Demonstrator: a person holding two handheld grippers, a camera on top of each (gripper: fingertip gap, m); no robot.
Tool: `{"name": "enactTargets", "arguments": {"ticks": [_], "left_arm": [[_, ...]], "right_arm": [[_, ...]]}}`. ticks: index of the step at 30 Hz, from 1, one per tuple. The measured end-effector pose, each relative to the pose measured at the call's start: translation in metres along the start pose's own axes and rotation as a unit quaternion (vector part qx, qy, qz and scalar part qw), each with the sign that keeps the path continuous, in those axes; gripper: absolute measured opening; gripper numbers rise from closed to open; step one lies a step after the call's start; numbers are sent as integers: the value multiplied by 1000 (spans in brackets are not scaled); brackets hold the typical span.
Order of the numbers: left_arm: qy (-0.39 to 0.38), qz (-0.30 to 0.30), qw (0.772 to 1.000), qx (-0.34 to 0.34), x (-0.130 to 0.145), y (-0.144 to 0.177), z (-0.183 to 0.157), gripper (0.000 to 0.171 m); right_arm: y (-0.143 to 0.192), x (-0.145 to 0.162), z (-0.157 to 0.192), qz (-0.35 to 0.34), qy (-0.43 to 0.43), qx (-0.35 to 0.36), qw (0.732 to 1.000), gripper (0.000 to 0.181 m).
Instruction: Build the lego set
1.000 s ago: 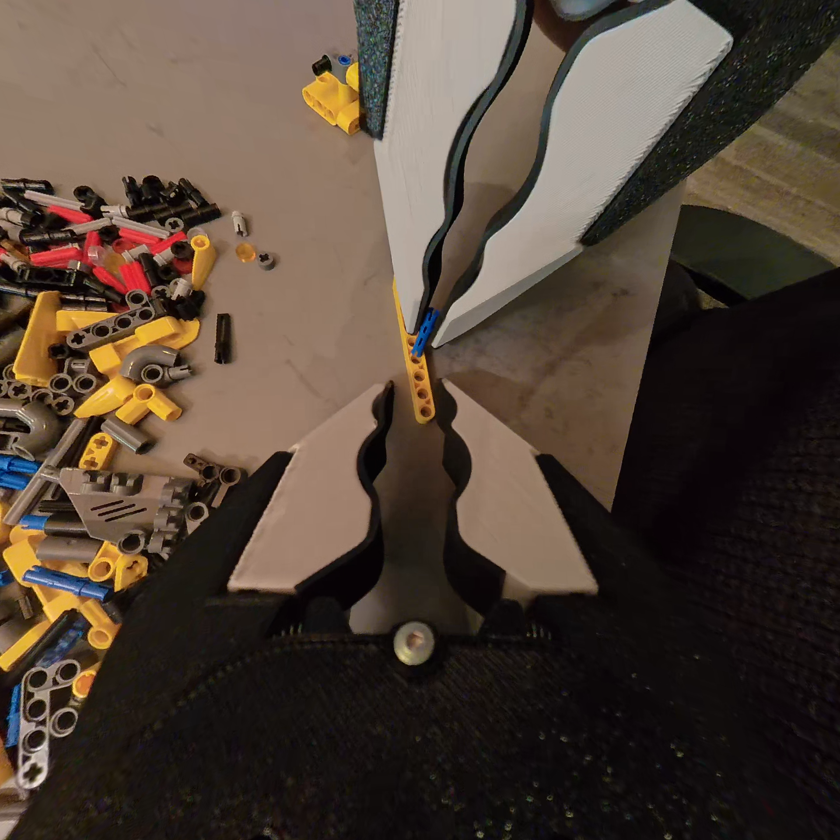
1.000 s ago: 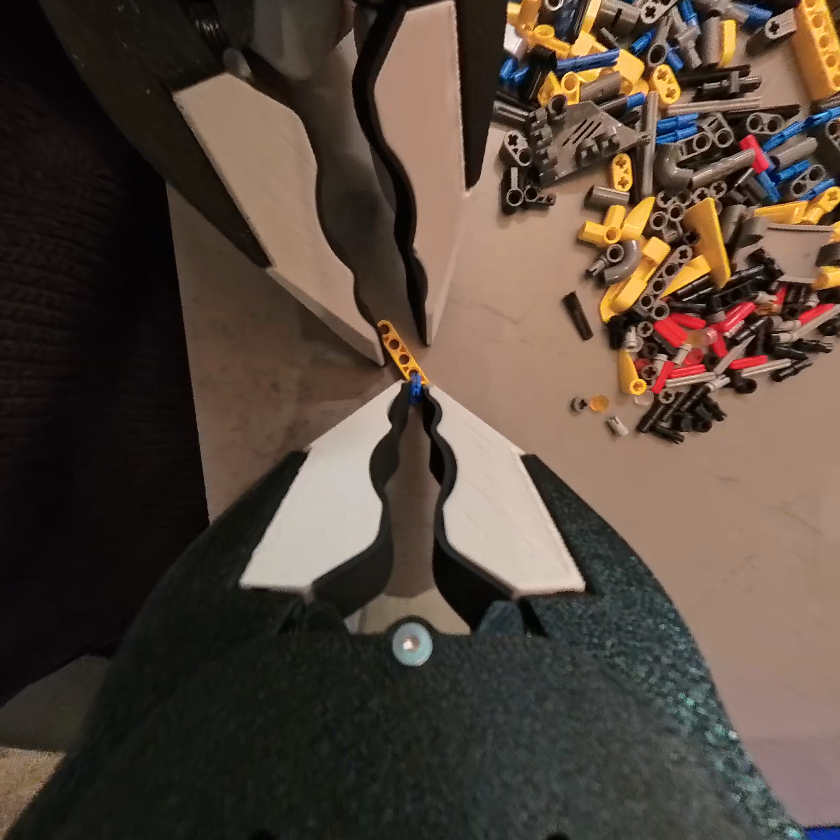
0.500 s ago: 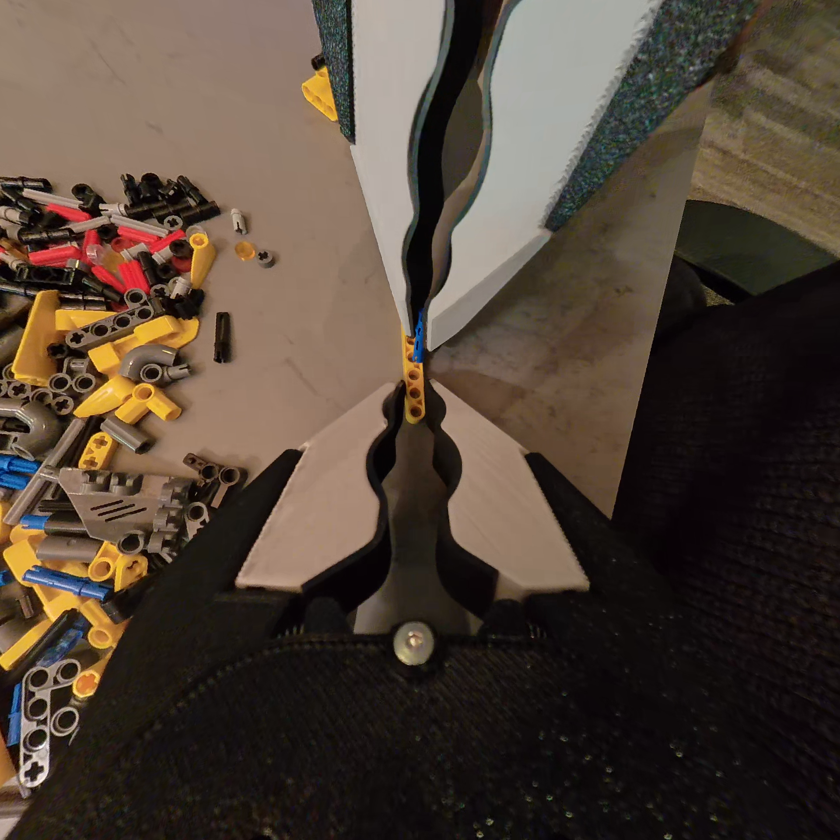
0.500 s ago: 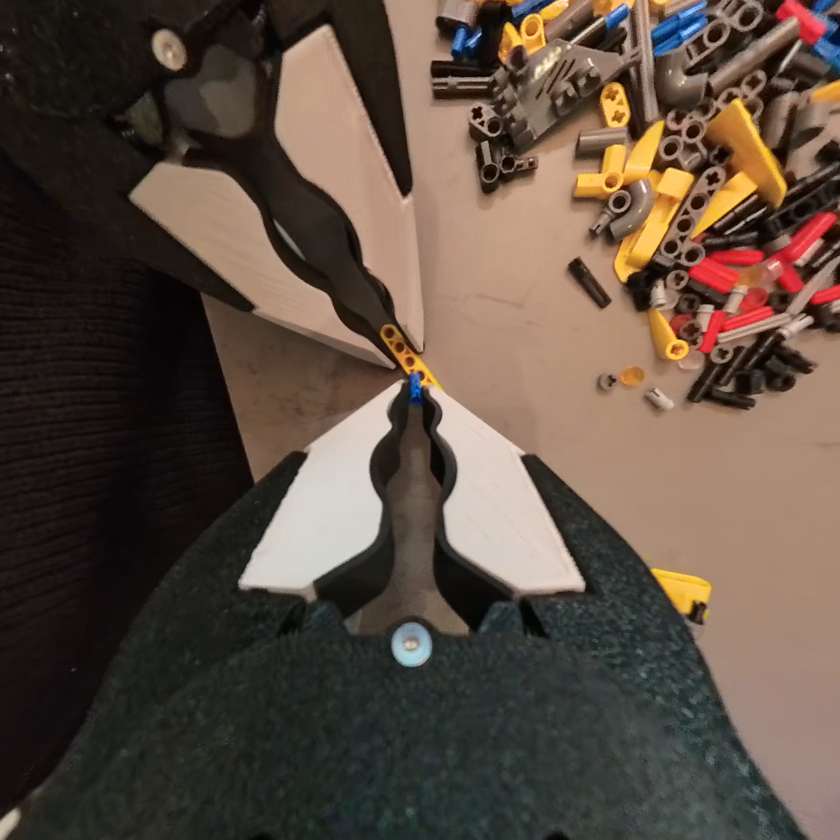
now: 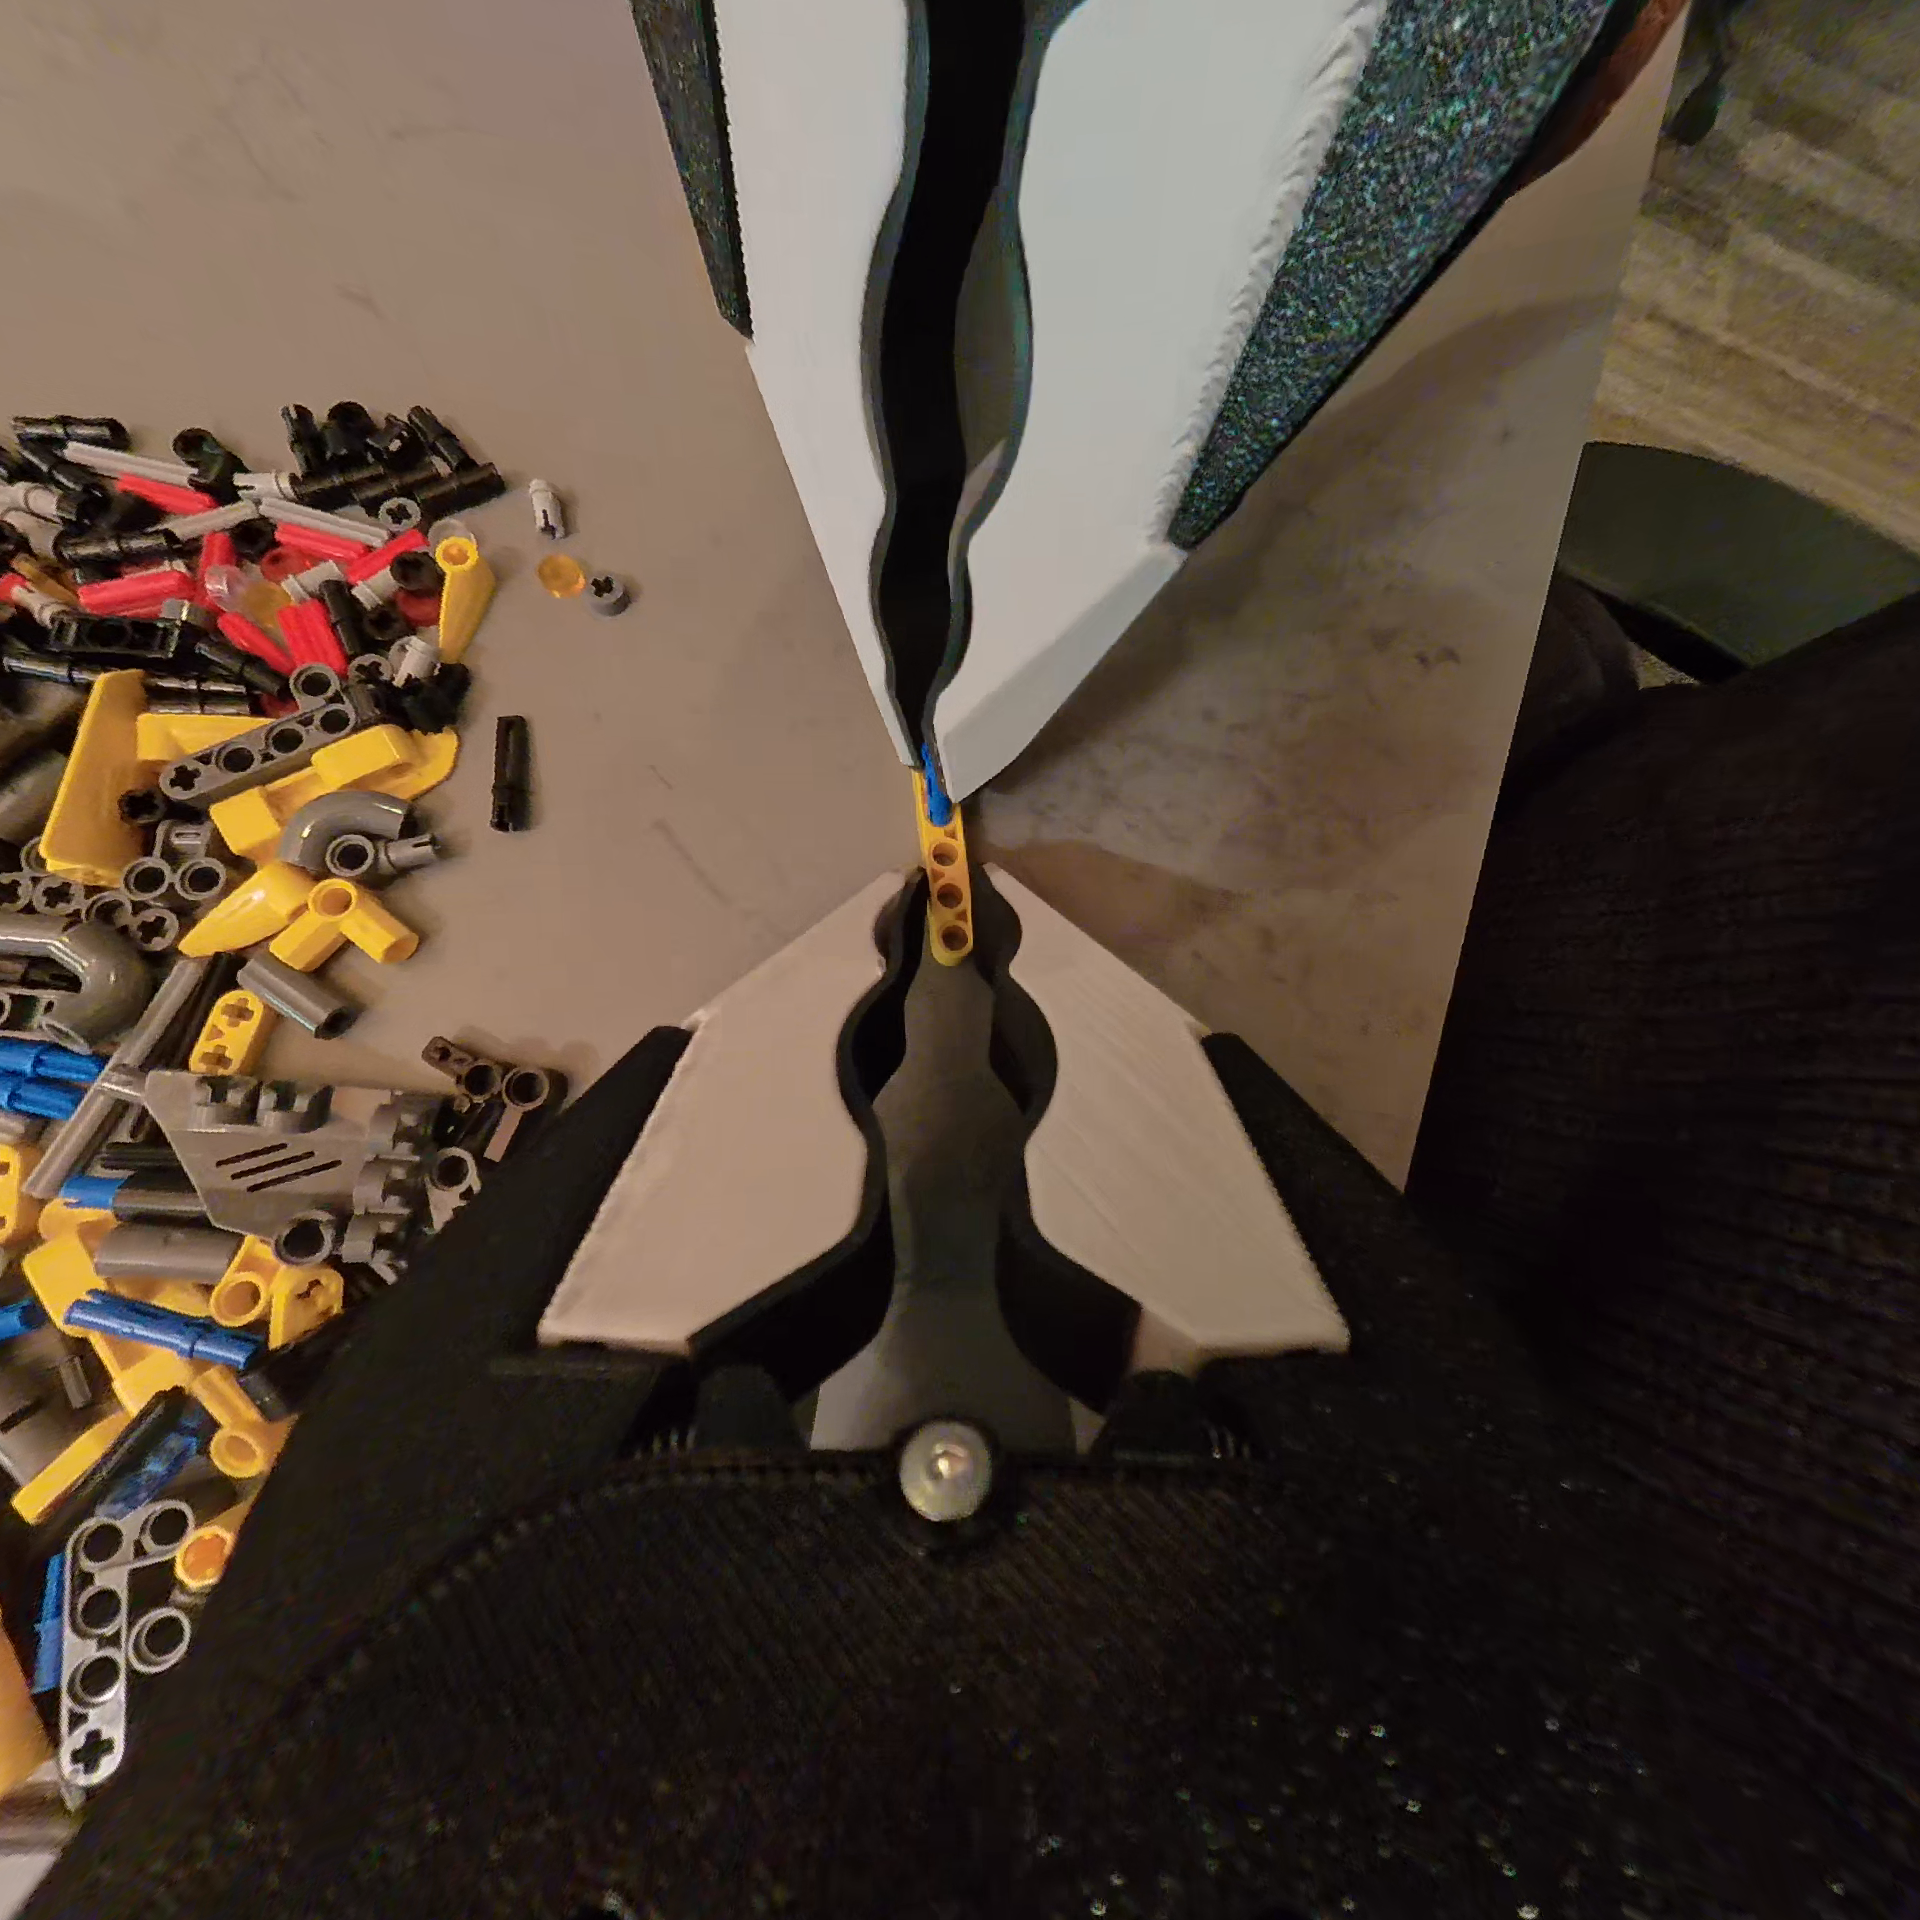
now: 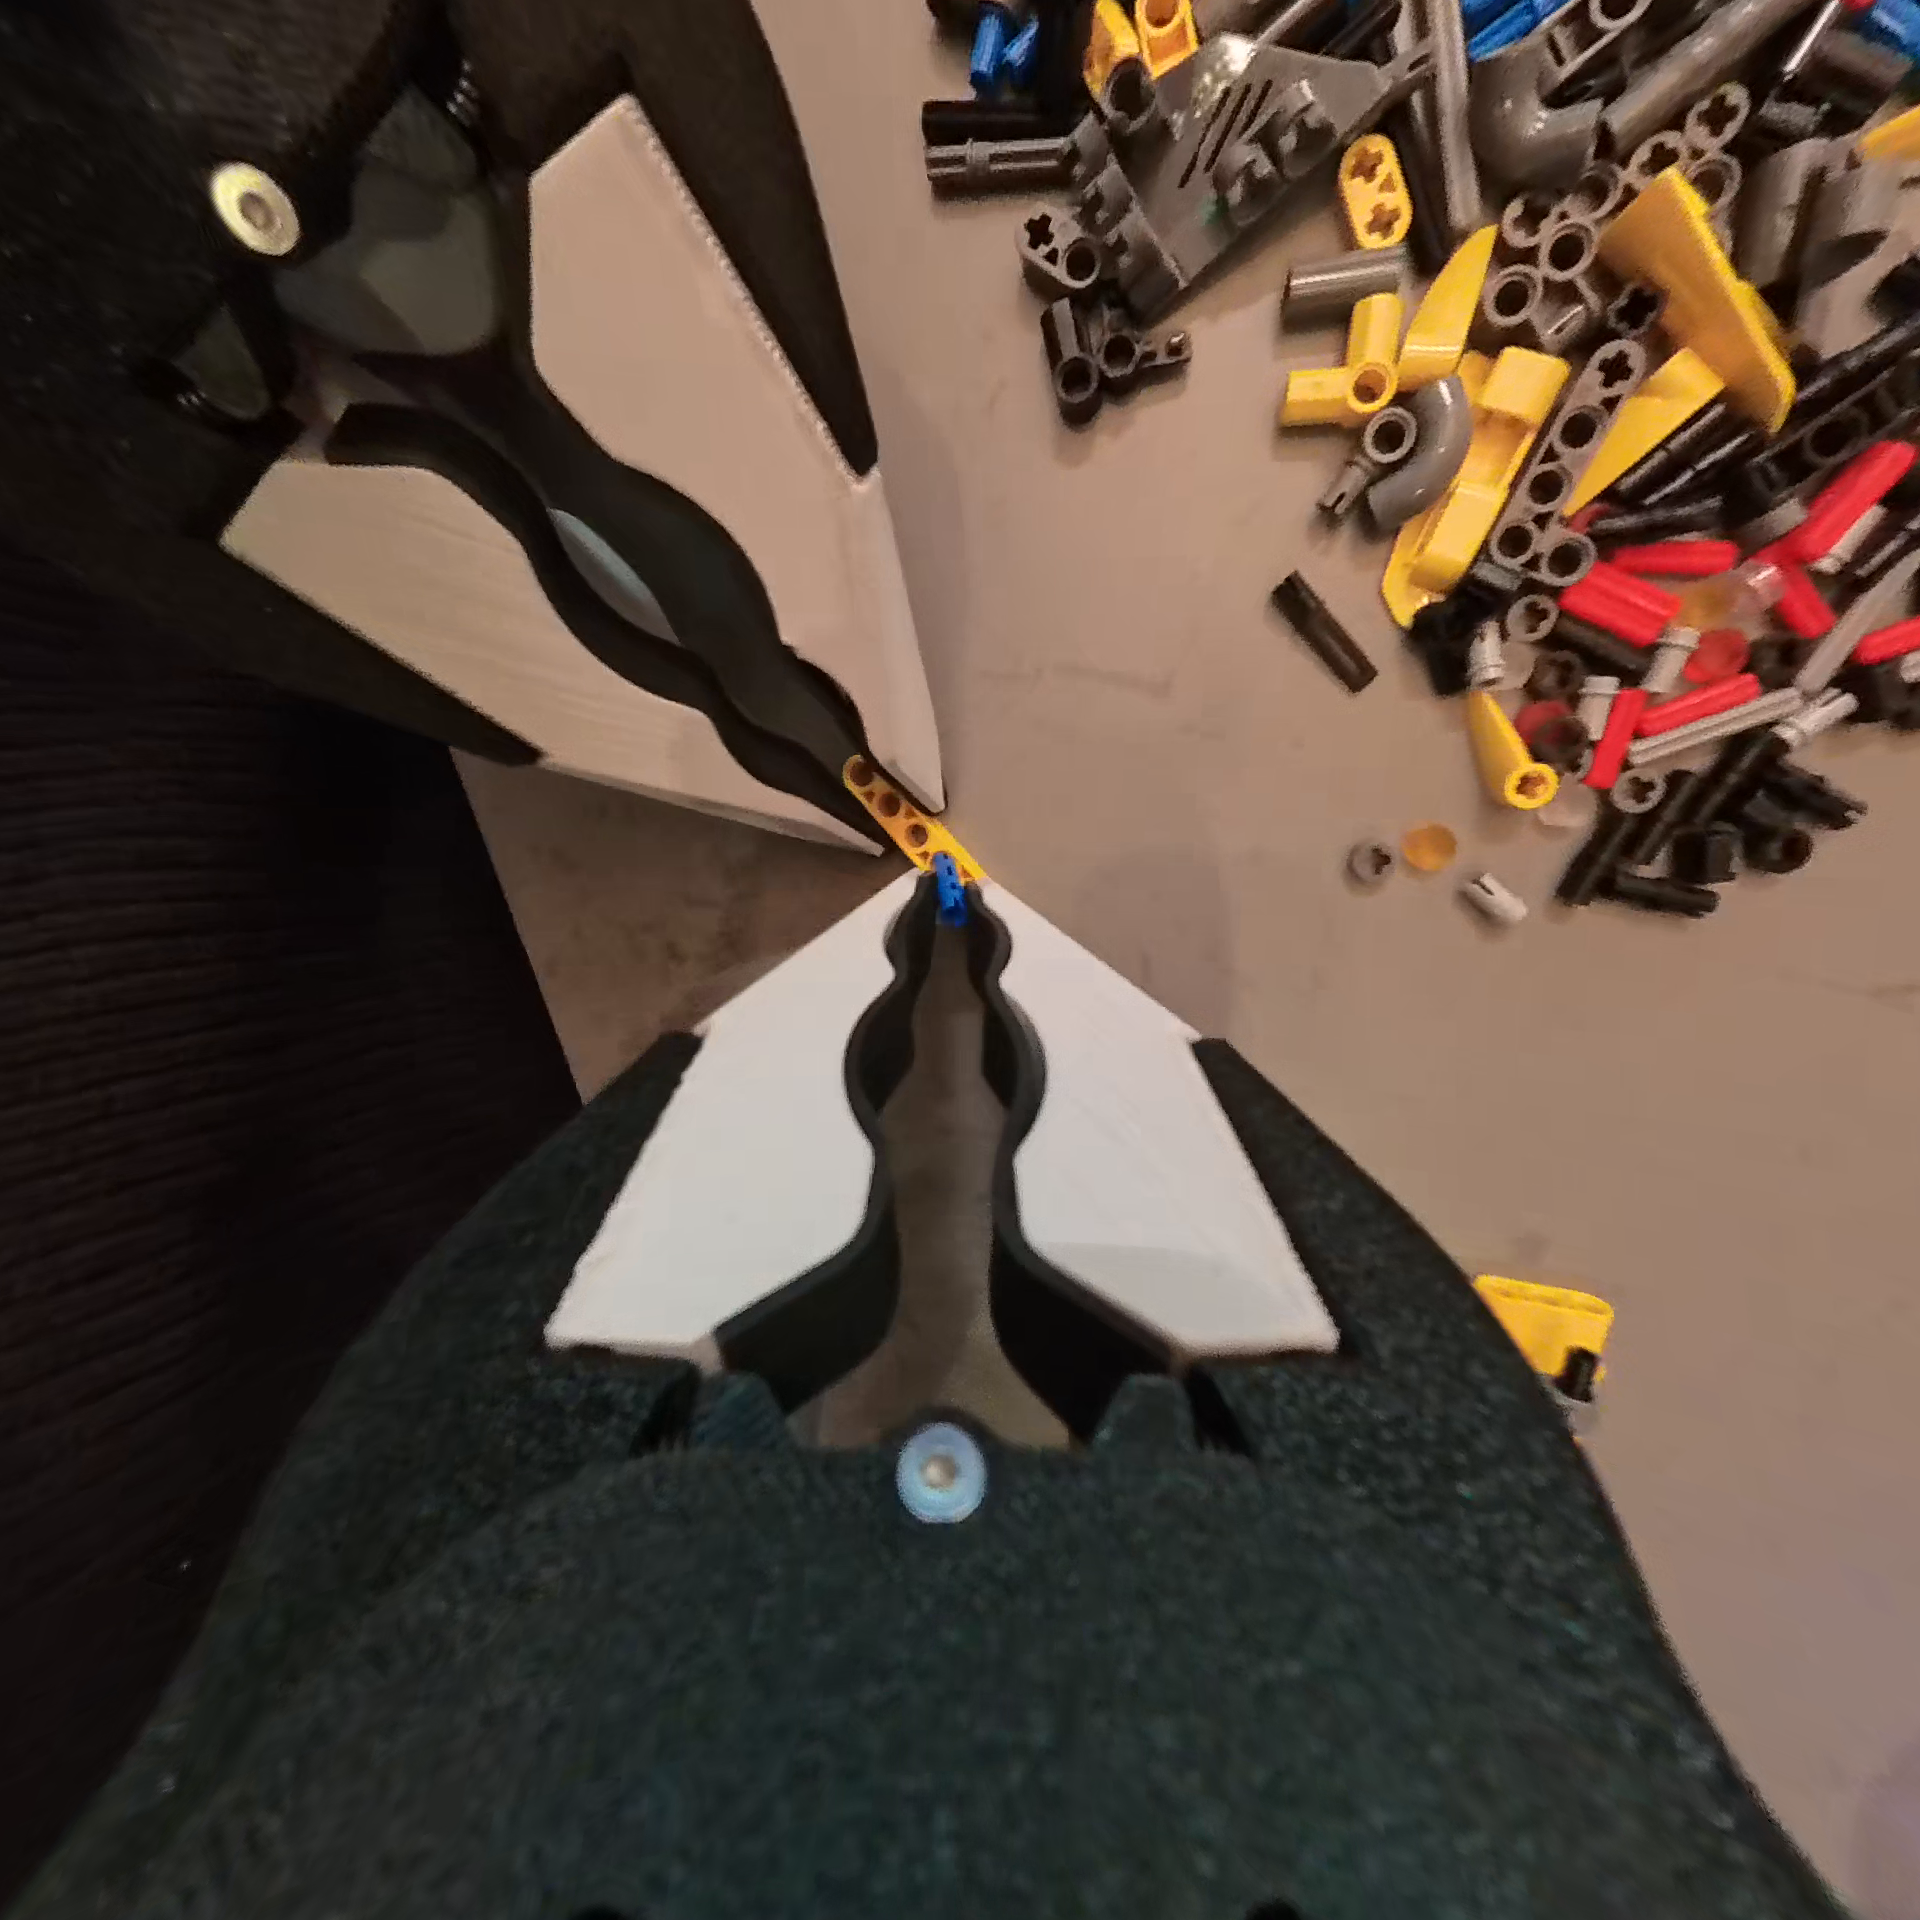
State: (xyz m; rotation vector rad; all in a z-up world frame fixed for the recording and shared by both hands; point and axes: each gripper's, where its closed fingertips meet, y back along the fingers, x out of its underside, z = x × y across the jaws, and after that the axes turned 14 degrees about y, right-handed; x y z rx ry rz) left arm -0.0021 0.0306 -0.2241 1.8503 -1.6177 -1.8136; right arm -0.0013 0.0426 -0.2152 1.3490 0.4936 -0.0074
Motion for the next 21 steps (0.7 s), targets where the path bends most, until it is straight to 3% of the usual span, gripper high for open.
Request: {"name": "enactTargets", "arguments": {"ticks": [5,13,21], "left_arm": [[-8,-1,1000,-8,0,0,0,6],[-6,-1,1000,-6,0,0,0,6],[-7,-2,1000,-7,0,0,0,6]], "right_arm": [[0,0,0,2,5,2,1000,5],[0,-1,0,47,83,57,994,4],[0,-2,1,26,124,45,991,4]]}}
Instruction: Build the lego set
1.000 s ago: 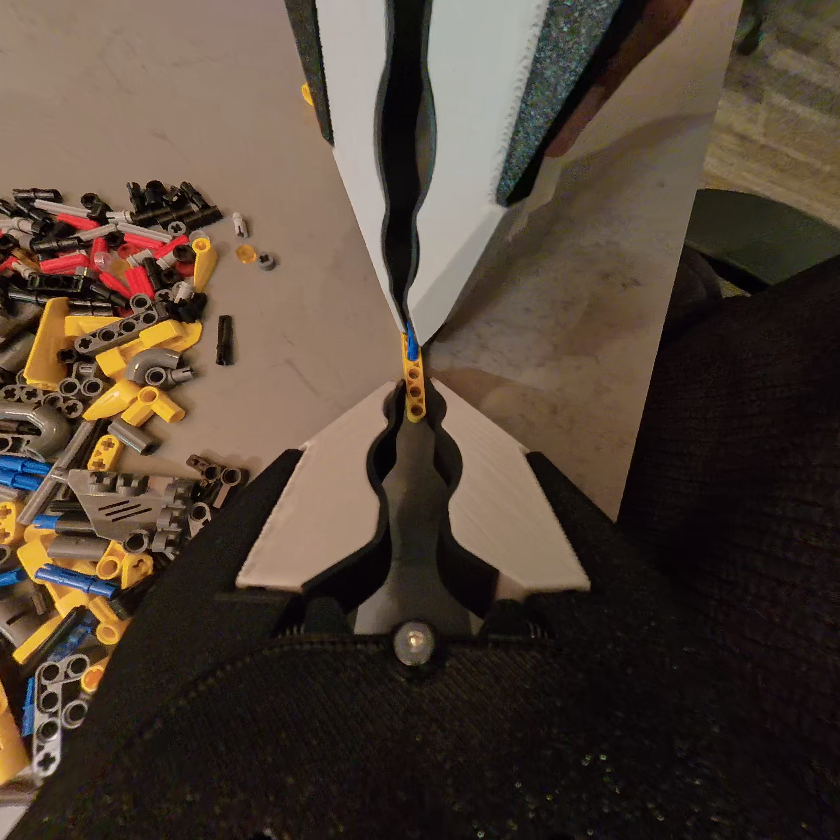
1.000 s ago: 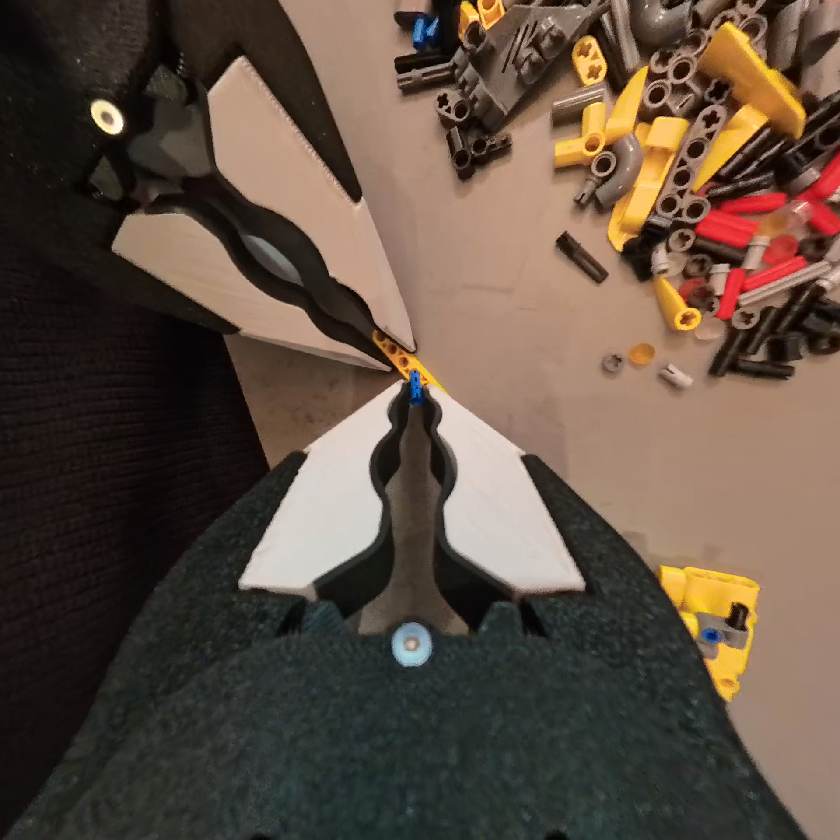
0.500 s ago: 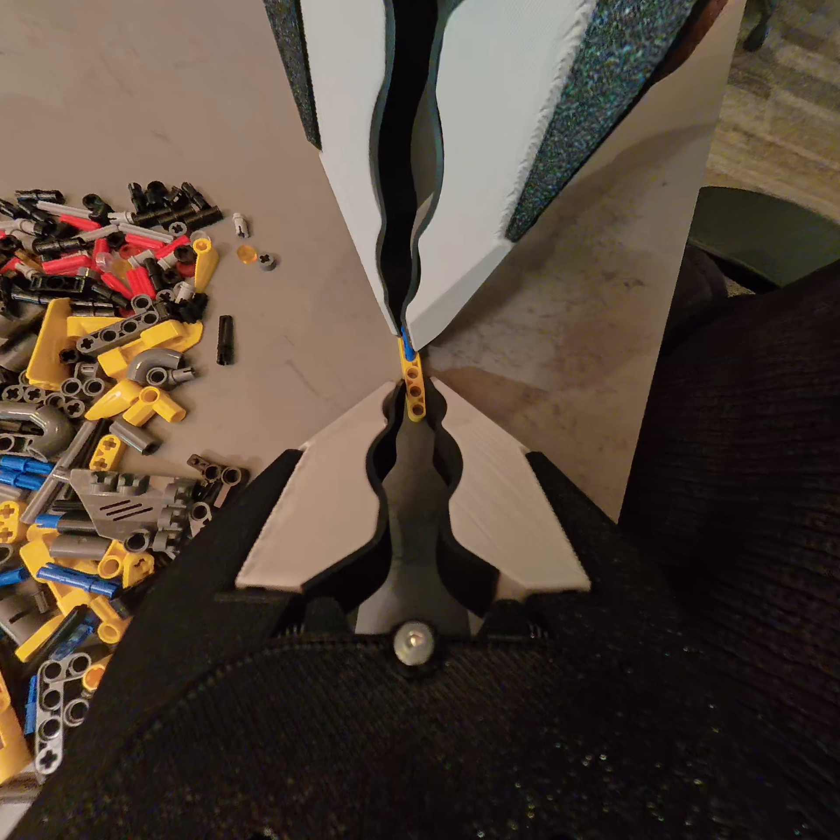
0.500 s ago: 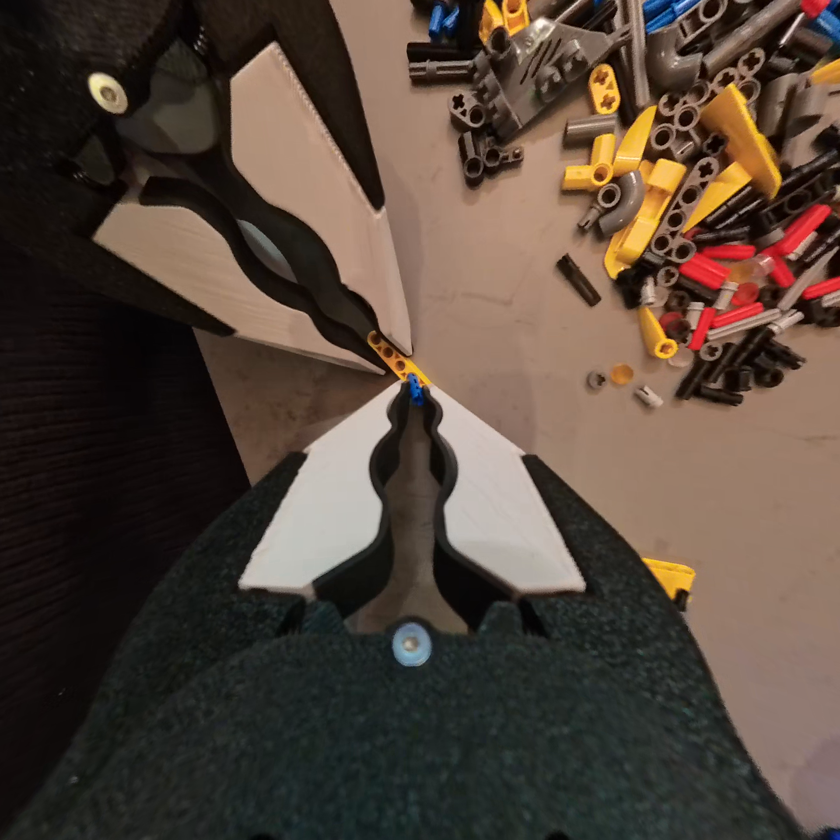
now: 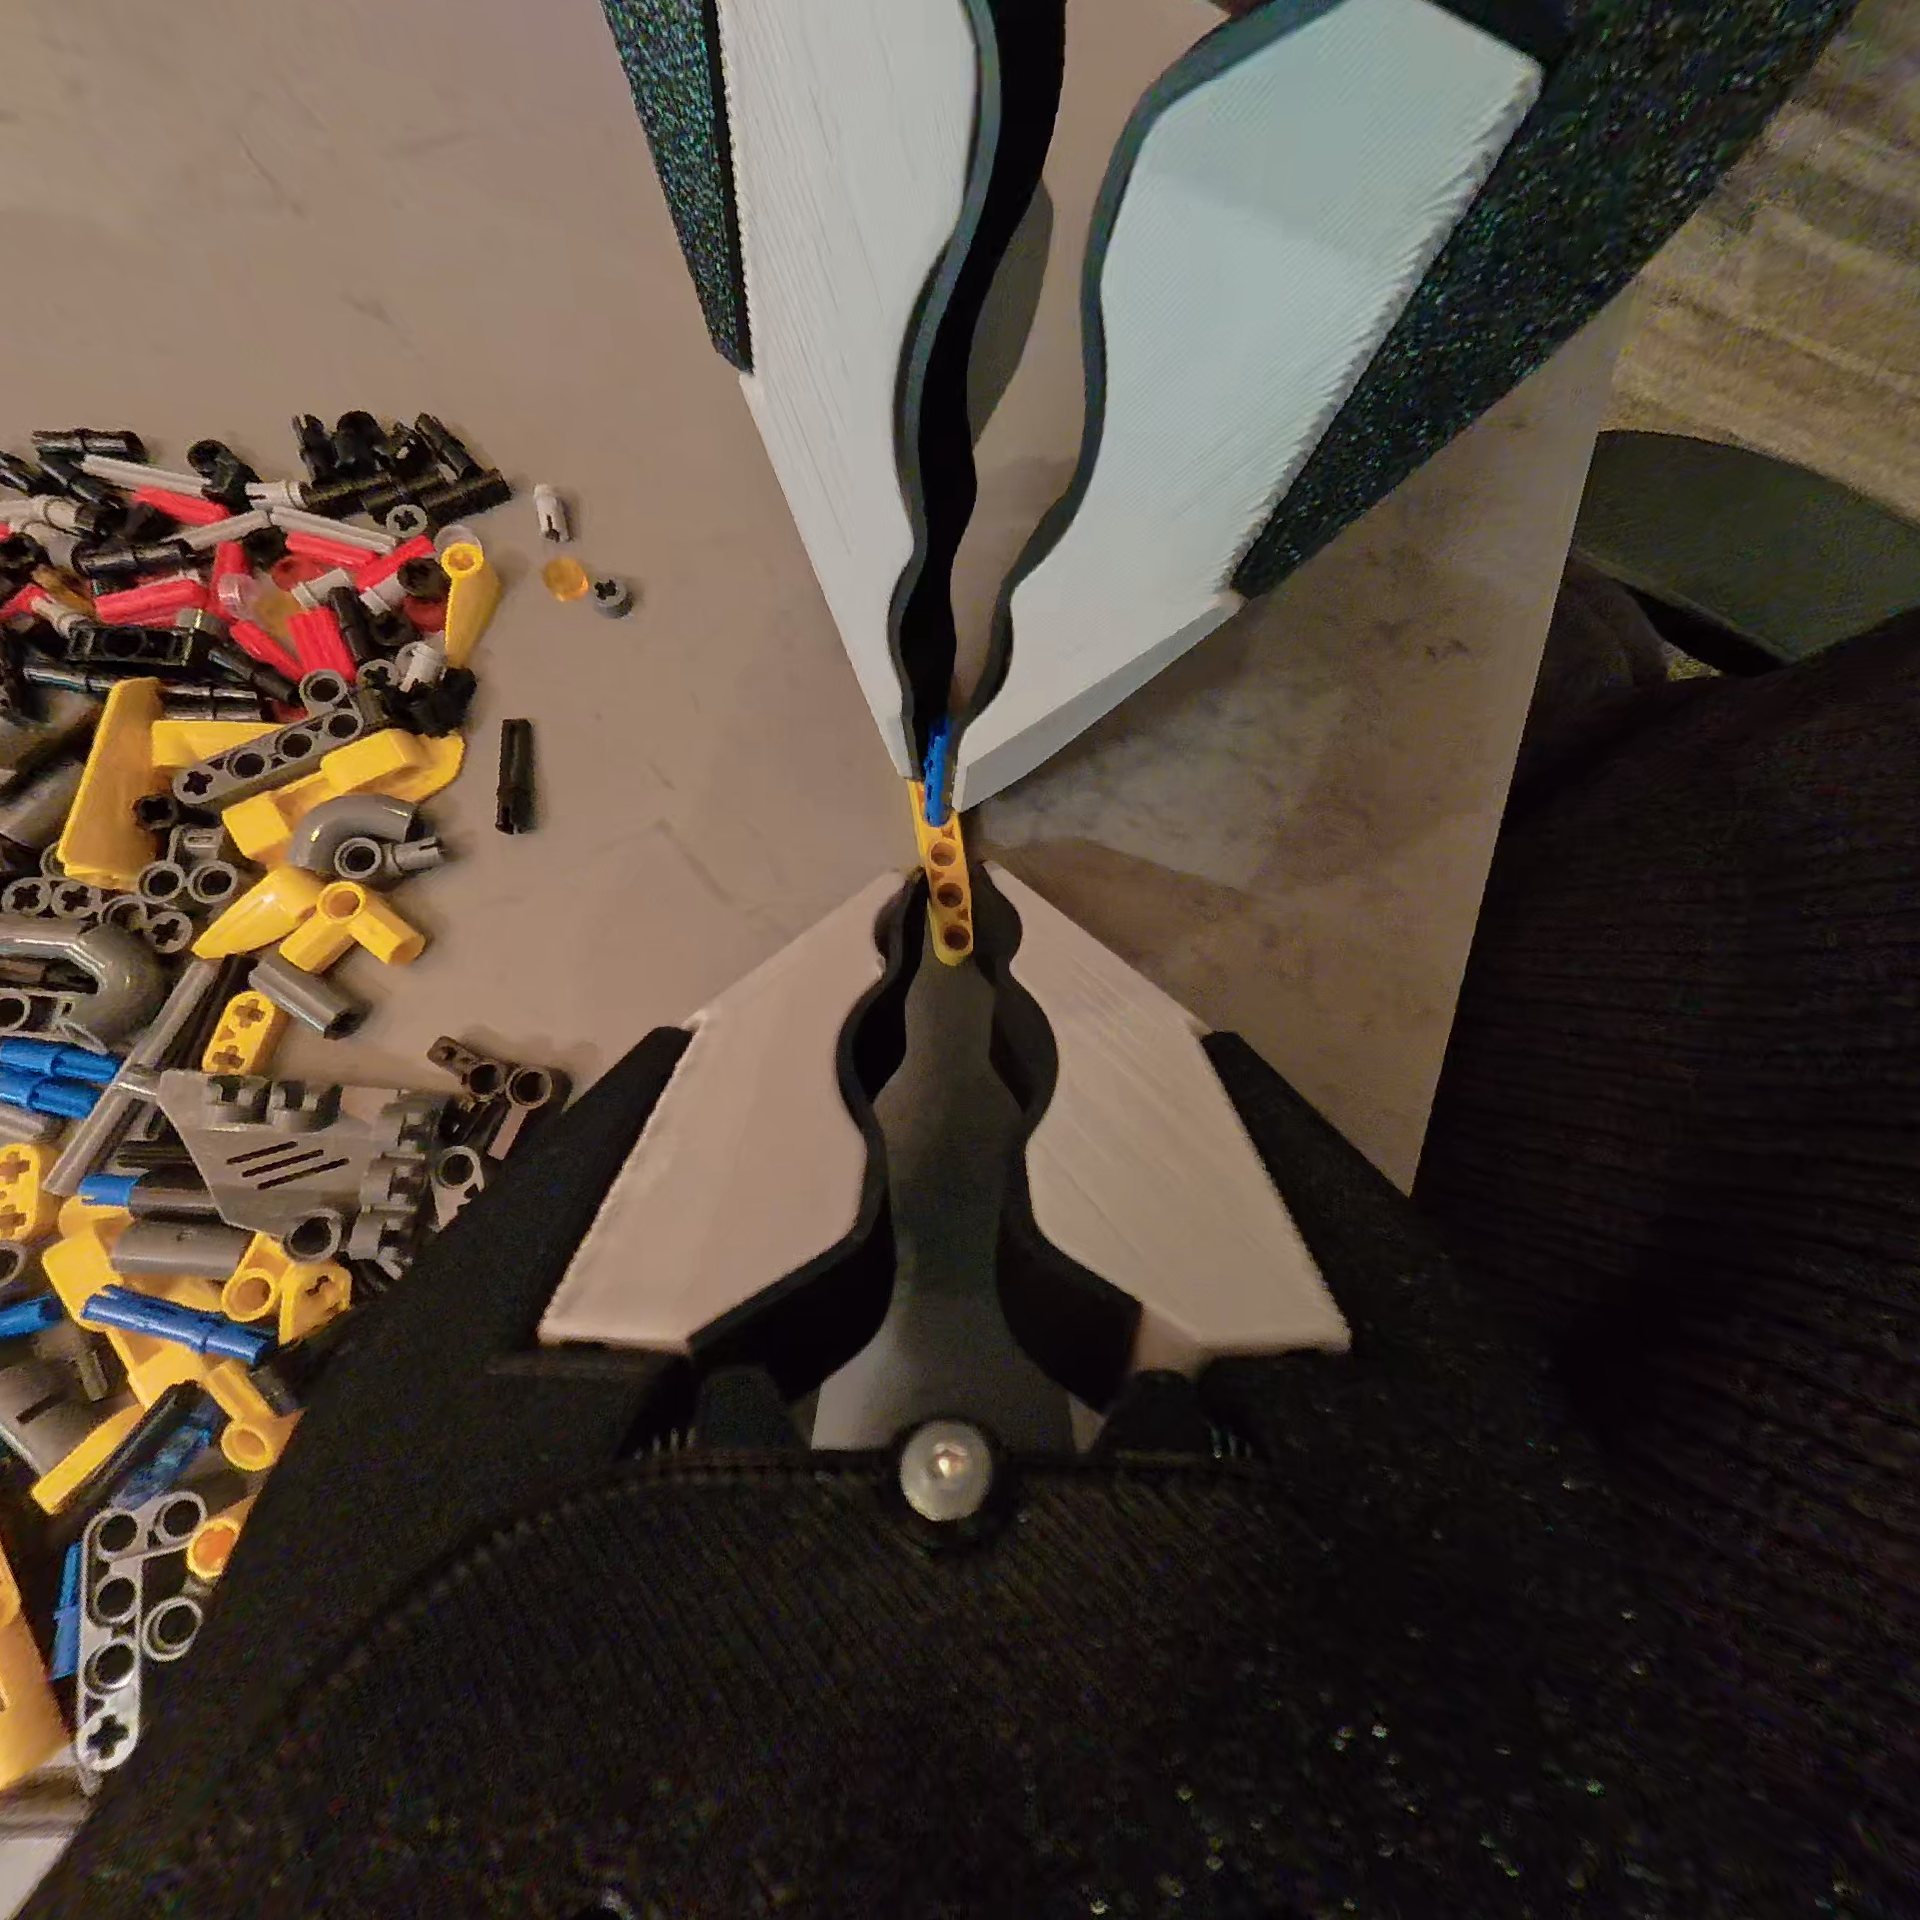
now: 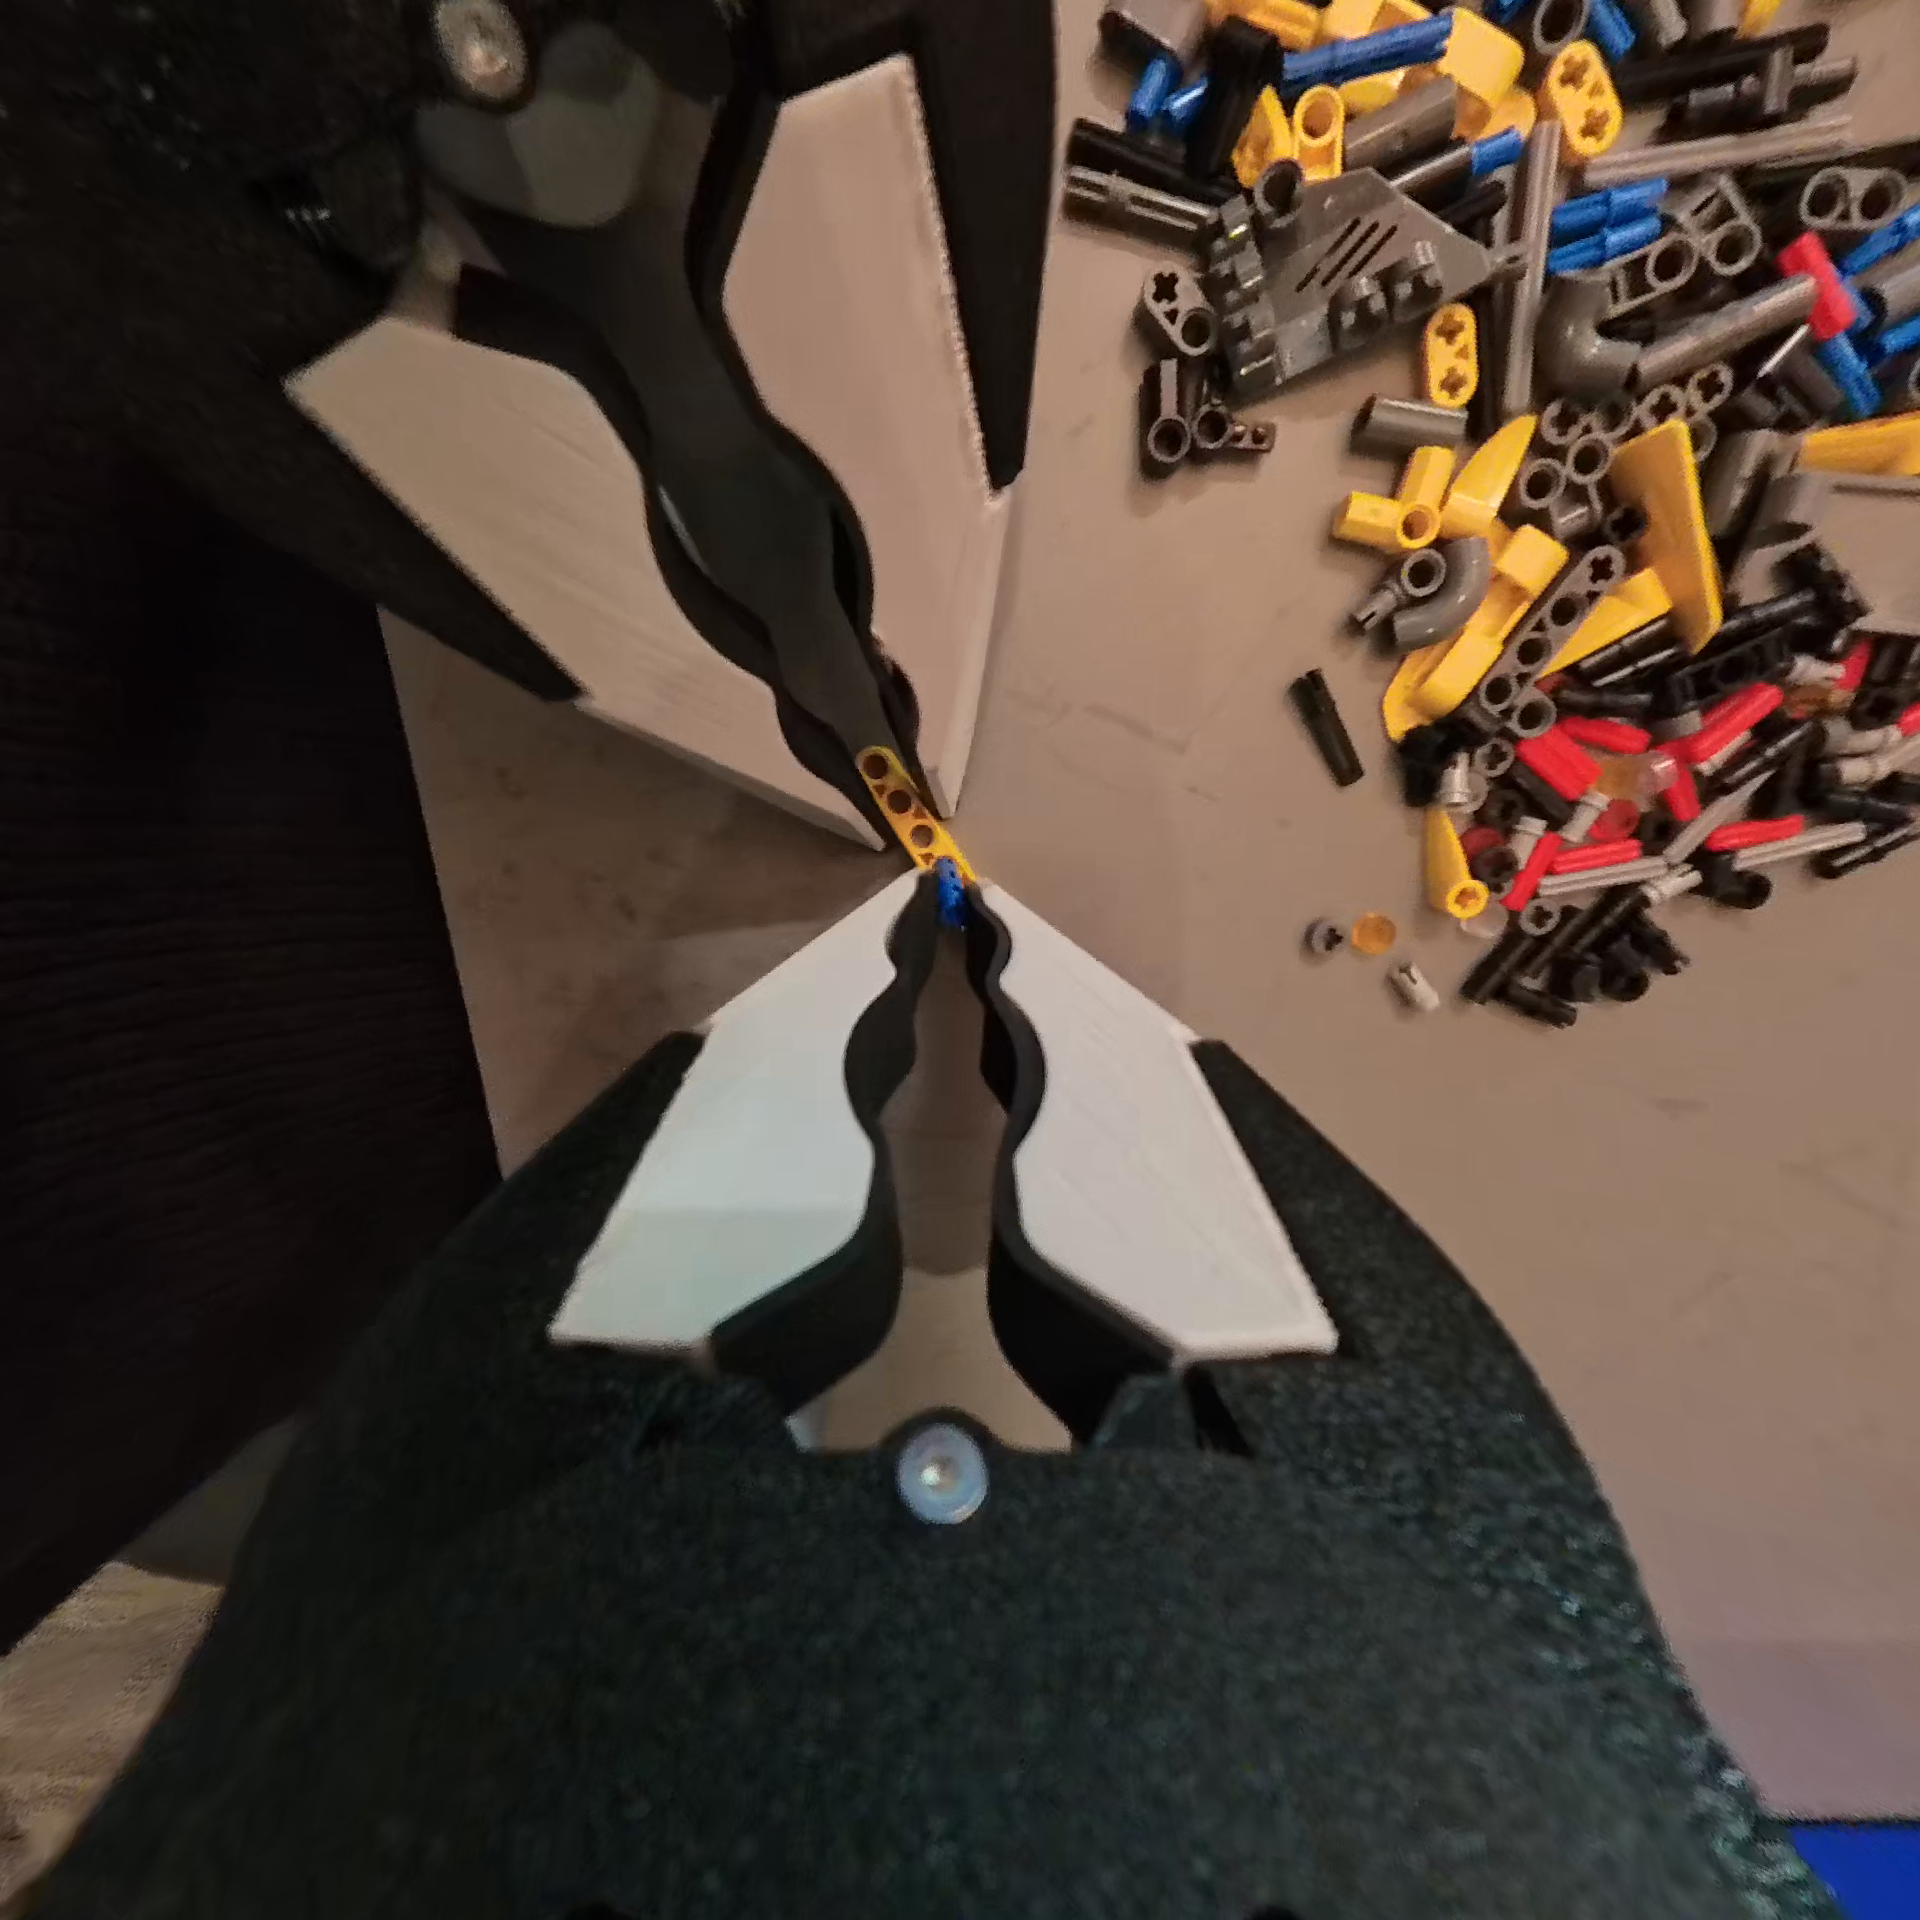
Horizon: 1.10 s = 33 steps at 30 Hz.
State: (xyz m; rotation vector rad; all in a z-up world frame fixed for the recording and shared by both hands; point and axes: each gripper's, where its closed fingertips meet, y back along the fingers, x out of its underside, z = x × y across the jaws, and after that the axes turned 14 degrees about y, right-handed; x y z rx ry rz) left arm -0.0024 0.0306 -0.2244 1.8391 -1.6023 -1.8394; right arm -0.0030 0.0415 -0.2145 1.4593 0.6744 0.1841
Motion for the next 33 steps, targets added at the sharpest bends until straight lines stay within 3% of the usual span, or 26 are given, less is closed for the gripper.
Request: {"name": "enactTargets", "arguments": {"ticks": [10,15,20,24,27,33], "left_arm": [[-12,-3,1000,-11,0,0,0,5],[-5,-3,1000,-4,0,1,0,5],[-4,-2,1000,-3,0,0,0,5],[-1,-4,1000,-4,-1,1,1,5],[-1,-6,1000,-3,-1,1,1,4],[-1,-7,1000,-9,-1,1,2,5]], "right_arm": [[0,-2,0,-9,114,7,993,3],[-1,-2,0,-27,120,-18,992,4],[-1,-1,0,-4,134,-31,990,4],[-2,-2,-2,0,41,-37,998,4],[-2,-1,-2,10,23,10,1000,4],[-7,-2,-2,-1,6,29,1000,4]]}}
